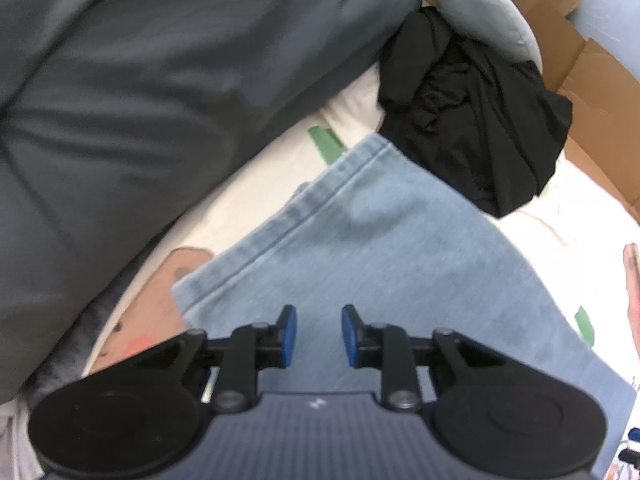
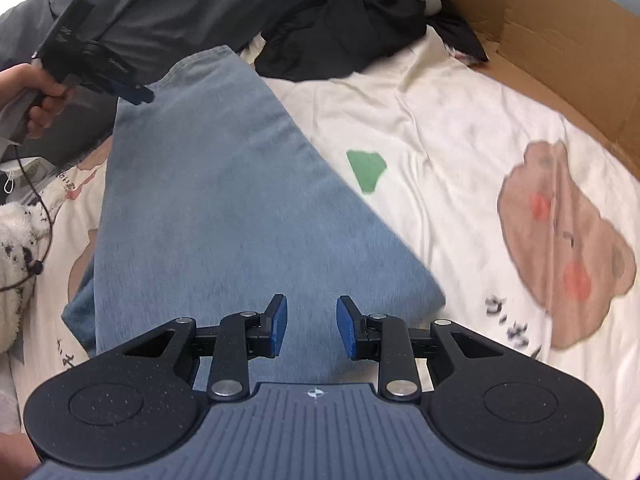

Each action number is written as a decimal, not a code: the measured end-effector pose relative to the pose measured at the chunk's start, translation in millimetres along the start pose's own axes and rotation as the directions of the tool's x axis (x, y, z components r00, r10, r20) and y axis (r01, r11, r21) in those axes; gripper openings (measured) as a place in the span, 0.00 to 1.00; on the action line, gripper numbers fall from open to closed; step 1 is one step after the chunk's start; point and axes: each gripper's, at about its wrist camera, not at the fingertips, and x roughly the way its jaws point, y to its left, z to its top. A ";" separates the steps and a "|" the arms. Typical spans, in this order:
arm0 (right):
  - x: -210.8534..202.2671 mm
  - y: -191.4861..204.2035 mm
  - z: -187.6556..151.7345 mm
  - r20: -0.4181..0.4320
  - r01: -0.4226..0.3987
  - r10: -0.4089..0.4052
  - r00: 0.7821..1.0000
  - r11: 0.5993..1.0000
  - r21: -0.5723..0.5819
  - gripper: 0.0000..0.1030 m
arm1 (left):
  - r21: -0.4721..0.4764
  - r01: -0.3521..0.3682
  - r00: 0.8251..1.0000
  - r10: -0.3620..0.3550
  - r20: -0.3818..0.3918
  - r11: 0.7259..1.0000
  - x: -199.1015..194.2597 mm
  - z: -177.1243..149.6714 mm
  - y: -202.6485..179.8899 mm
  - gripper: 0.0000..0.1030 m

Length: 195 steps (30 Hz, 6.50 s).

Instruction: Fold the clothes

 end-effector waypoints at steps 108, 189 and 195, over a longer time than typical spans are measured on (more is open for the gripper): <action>69.4 -93.5 -67.8 0.208 -0.402 0.375 0.903 0.570 0.717 0.13 | -0.468 0.234 0.969 -0.247 0.035 0.852 14.7 -143.1 52.2 0.31; -63.9 -283.2 -152.3 0.253 -0.221 0.004 0.967 0.504 0.835 0.19 | -0.205 0.324 0.886 -0.372 -0.276 0.924 -4.8 -113.6 -110.0 0.13; -67.9 -272.4 -171.3 0.243 -0.242 0.067 0.968 0.515 0.823 0.19 | -0.159 0.345 0.896 -0.375 -0.239 0.925 -18.7 -99.8 -114.0 0.14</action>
